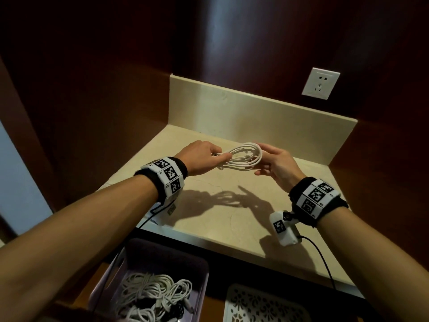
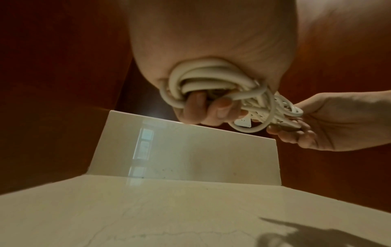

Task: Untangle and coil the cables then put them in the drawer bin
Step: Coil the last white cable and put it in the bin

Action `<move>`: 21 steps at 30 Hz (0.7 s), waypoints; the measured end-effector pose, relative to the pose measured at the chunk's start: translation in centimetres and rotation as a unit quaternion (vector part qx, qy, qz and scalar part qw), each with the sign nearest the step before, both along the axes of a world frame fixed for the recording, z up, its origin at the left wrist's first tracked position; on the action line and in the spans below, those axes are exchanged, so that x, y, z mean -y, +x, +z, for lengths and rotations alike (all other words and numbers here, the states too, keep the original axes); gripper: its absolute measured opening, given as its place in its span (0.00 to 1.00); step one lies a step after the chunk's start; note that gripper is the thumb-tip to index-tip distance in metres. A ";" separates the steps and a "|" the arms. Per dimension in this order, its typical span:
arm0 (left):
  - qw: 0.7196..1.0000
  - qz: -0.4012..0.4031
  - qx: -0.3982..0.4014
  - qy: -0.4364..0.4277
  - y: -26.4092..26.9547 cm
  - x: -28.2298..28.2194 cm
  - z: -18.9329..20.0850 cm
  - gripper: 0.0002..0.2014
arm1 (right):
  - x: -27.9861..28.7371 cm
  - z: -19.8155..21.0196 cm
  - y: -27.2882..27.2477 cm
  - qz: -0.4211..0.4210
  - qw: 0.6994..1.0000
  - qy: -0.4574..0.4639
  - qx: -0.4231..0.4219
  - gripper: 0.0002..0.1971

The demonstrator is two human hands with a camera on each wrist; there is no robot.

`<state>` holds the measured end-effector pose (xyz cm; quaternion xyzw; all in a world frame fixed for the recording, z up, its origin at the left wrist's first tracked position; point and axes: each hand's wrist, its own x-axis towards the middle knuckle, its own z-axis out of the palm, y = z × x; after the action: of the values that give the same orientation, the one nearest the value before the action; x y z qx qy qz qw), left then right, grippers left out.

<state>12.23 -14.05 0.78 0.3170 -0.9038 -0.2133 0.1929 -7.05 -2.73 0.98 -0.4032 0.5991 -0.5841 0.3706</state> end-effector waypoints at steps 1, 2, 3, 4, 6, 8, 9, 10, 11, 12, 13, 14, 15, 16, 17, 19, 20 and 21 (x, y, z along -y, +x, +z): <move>1.000 -0.002 -0.001 -0.002 0.1 0.0 0.0 0.24 | 0.0 0.1 -0.1 0.005 1.000 0.005 0.000 0.10; 1.000 -0.004 -0.002 -0.004 0.1 0.0 0.0 0.23 | 0.0 0.1 -0.1 0.009 1.000 0.015 -0.006 0.09; 1.000 -0.005 -0.002 -0.007 0.2 0.1 0.0 0.23 | -0.1 0.3 0.0 0.012 0.999 0.028 -0.011 0.08; 1.000 -0.005 0.000 -0.009 0.2 0.1 0.0 0.23 | -0.1 0.4 -0.1 0.015 0.999 0.042 -0.014 0.09; 1.000 -0.008 0.005 -0.011 0.2 0.0 0.0 0.23 | -0.1 0.7 -0.2 0.019 0.998 0.062 -0.013 0.09; 1.000 -0.014 0.005 0.000 0.2 -0.1 0.0 0.23 | 0.0 0.9 -0.1 0.013 0.997 0.068 -0.022 0.09; 1.000 -0.017 0.001 0.011 0.2 -0.1 0.0 0.22 | 0.0 0.9 0.0 0.005 0.997 0.066 -0.030 0.08; 0.999 -0.023 -0.002 0.026 0.2 -0.2 0.0 0.21 | 0.1 1.0 0.1 -0.005 0.997 0.061 -0.036 0.08; 0.999 -0.032 0.001 0.040 0.2 -0.2 0.0 0.20 | 0.2 1.0 0.1 -0.017 0.998 0.054 -0.038 0.08; 0.998 -0.042 0.012 0.049 0.3 -0.2 0.0 0.19 | 0.3 1.1 0.1 -0.031 0.998 0.045 -0.036 0.08; 0.997 -0.048 0.029 0.051 0.3 -0.2 -0.2 0.20 | 0.3 1.3 0.0 -0.046 0.998 0.035 -0.028 0.08; 0.997 -0.049 0.043 0.047 0.4 -0.1 -0.3 0.21 | 0.3 1.5 -0.2 -0.062 0.998 0.027 -0.018 0.07; 0.997 -0.044 0.049 0.045 0.6 0.0 -0.5 0.24 | 0.1 1.7 -0.5 -0.075 0.997 0.021 -0.005 0.07; 0.997 -0.038 0.044 0.045 0.7 0.1 -0.6 0.26 | 0.0 1.9 -0.7 -0.085 0.996 0.016 0.005 0.07; 0.998 -0.035 0.037 0.047 0.8 0.1 -0.7 0.27 | -0.2 1.9 -0.9 -0.093 0.996 0.012 0.012 0.08; 0.997 -0.041 0.031 0.050 0.9 0.2 -0.6 0.25 | -0.6 1.9 -1.0 -0.104 0.994 0.012 0.014 0.10; 0.997 -0.049 0.026 0.054 0.9 0.2 -0.5 0.21 | -0.7 1.8 -1.0 -0.112 0.994 0.013 0.013 0.11; 0.997 -0.055 0.017 0.060 1.0 0.3 -0.4 0.18 | -0.8 1.7 -1.1 -0.119 0.993 0.016 0.013 0.12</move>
<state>13.22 -14.36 0.39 0.2814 -0.9085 -0.2719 0.1464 -8.15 -1.95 2.70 -0.3154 0.6471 -0.6197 0.3125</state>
